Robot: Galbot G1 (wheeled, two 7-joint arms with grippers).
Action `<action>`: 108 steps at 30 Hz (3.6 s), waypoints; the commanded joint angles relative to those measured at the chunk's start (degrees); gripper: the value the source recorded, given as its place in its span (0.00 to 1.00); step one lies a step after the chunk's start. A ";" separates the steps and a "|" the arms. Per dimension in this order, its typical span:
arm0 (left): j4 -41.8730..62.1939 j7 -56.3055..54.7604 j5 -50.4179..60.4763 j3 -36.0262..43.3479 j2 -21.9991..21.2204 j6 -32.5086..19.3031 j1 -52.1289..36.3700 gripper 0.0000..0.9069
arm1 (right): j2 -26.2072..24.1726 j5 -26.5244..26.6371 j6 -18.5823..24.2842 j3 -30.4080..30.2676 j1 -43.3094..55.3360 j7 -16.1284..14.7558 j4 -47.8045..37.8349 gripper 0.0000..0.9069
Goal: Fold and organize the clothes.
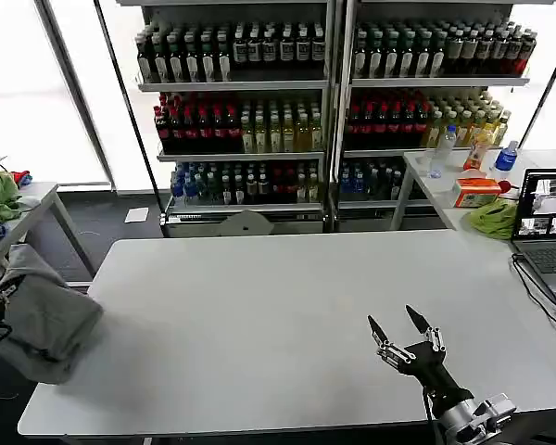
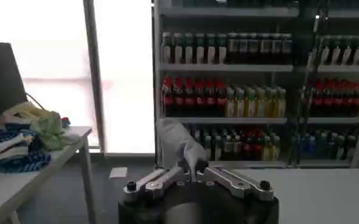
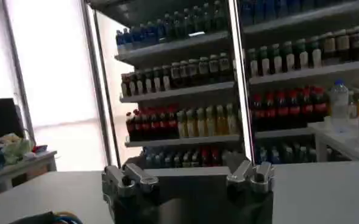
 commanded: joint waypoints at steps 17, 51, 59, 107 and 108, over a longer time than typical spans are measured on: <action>-15.87 -36.80 -7.69 58.86 -16.39 2.07 -13.54 0.00 | 3.06 -0.71 -0.30 0.87 -1.09 0.65 0.08 1.00; -16.54 -18.02 -14.91 35.80 -16.30 -4.08 -14.19 1.00 | 0.29 21.33 -26.77 -23.25 25.45 10.64 -8.49 1.00; -17.13 -17.56 -13.13 31.26 -16.94 -5.03 -10.77 1.00 | 3.19 25.78 -27.17 -31.06 33.33 9.92 -18.80 1.00; -18.41 -17.24 -2.87 29.94 -21.59 -4.82 -2.45 1.00 | -4.22 17.39 -21.99 -24.63 29.64 4.21 -20.10 0.00; -18.29 -17.22 -2.87 29.88 -21.56 -4.84 -2.48 1.00 | -4.75 15.92 -22.17 -23.84 29.05 4.26 -19.76 0.00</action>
